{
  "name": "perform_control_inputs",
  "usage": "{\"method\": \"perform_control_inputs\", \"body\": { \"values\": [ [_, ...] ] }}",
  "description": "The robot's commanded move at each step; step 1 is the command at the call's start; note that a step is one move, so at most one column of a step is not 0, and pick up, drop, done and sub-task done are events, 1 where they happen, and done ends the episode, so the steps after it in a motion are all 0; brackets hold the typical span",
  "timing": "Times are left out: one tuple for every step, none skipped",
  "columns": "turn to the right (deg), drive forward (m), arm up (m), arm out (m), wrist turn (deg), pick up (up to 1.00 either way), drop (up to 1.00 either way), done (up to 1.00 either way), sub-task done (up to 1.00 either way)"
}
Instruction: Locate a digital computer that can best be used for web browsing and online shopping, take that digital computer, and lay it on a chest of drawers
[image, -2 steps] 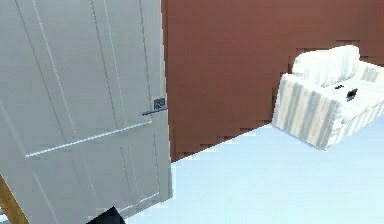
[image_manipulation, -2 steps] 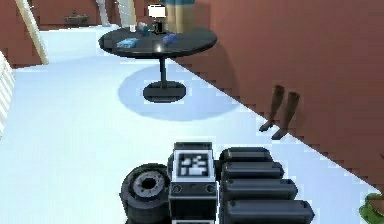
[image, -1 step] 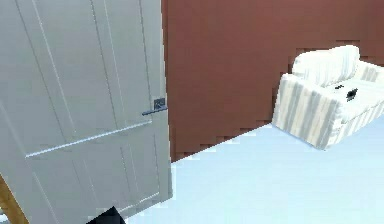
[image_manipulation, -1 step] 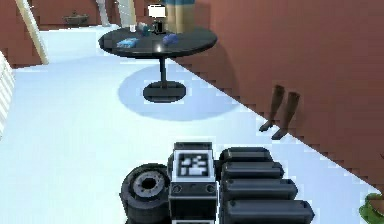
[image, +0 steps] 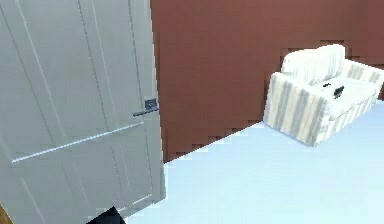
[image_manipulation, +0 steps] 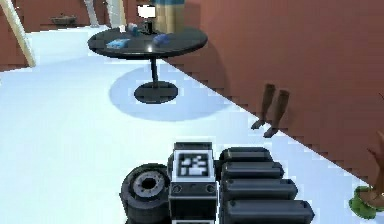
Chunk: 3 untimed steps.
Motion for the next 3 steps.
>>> {"method": "perform_control_inputs", "body": {
  "values": [
    [45.0,0.0,0.0,0.0,0.0,0.0,0.0,0.0,0.0],
    [9.0,0.0,0.0,0.0,0.0,0.0,0.0,0.0,0.0],
    [0.0,0.15,0.0,0.0,0.0,0.0,0.0,0.0,0.0]
  ]
}}
